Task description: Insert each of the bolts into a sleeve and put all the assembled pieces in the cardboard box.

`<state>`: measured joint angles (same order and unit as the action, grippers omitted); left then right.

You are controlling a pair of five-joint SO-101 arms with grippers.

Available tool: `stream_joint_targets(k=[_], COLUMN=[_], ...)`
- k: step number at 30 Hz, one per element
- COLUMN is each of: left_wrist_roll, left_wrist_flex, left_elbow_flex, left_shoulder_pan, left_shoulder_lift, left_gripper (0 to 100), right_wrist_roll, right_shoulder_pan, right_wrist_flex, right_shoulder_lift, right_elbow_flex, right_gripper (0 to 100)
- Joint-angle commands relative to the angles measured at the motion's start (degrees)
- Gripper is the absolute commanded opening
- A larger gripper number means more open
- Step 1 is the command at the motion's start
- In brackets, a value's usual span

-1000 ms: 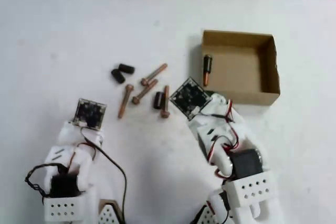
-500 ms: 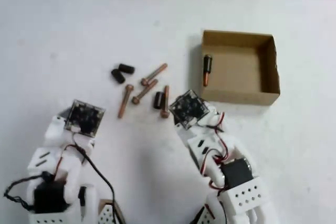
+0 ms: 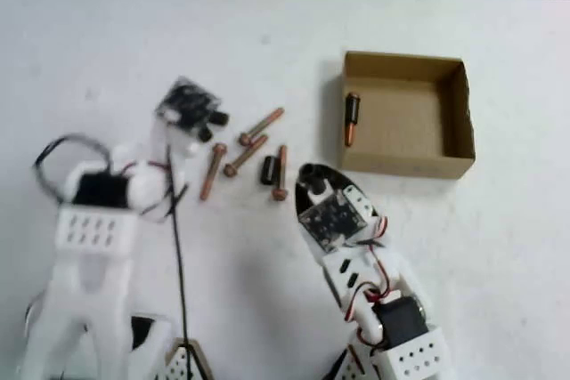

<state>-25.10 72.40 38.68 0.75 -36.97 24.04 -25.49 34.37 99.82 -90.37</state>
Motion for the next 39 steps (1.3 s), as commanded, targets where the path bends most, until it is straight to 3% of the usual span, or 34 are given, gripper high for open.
stream_joint_targets(k=[1,9,12,16,25,39], left_wrist_roll=[2.9,6.9,11.5,14.0,16.1,16.1], left_wrist_flex=[-0.5,-0.5,-0.3,4.6,10.4,11.3], left_elbow_flex=[-10.2,-24.8,-30.9,-40.1,-56.1,-62.3], left_shoulder_pan=[-1.9,-5.3,-5.6,-5.6,-5.7,-5.7], left_shoulder_lift=[9.5,30.6,38.2,47.9,64.9,76.8], left_gripper=[2,2,3,11,10,10], right_wrist_roll=[-0.6,-0.6,-0.6,-0.6,-0.3,-0.2], right_shoulder_pan=[0.4,0.4,0.4,0.4,0.4,0.5], right_wrist_flex=[-1.8,-1.8,-1.9,-1.9,-1.8,-1.5], right_shoulder_lift=[3.6,3.3,3.3,3.3,3.3,3.3], right_elbow_flex=[-1.3,-2.9,-3.7,-3.9,-4.0,-4.0], right_gripper=[1.6,1.6,1.6,1.6,1.6,1.6])
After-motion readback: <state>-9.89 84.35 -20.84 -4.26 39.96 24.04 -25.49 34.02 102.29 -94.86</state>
